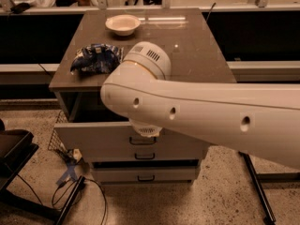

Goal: Open top drawer

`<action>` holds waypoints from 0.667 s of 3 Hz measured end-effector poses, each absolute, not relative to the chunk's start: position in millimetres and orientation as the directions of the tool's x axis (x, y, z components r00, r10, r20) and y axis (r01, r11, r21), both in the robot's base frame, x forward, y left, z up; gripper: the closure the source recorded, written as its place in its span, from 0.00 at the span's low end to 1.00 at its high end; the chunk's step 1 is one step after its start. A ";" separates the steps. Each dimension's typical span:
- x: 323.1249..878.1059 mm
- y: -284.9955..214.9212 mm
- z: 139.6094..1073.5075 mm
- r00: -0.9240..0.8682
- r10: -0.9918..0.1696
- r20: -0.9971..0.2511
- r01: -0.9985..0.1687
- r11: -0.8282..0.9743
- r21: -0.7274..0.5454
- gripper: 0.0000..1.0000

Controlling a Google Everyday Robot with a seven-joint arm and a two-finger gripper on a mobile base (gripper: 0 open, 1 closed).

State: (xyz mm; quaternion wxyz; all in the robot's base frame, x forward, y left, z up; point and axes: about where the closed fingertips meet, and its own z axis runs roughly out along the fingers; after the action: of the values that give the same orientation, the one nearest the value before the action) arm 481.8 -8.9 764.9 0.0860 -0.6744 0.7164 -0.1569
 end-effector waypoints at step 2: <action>545.0 -55.4 780.4 -0.059 -0.998 0.031 -0.888 0.039 -0.459 1.00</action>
Offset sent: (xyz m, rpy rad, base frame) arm 0.0911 -0.0662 0.0166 0.0622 -0.1858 0.0465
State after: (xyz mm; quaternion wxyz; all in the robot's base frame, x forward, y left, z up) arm 545.0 -55.4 780.4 0.1510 -0.6689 0.7046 -0.1824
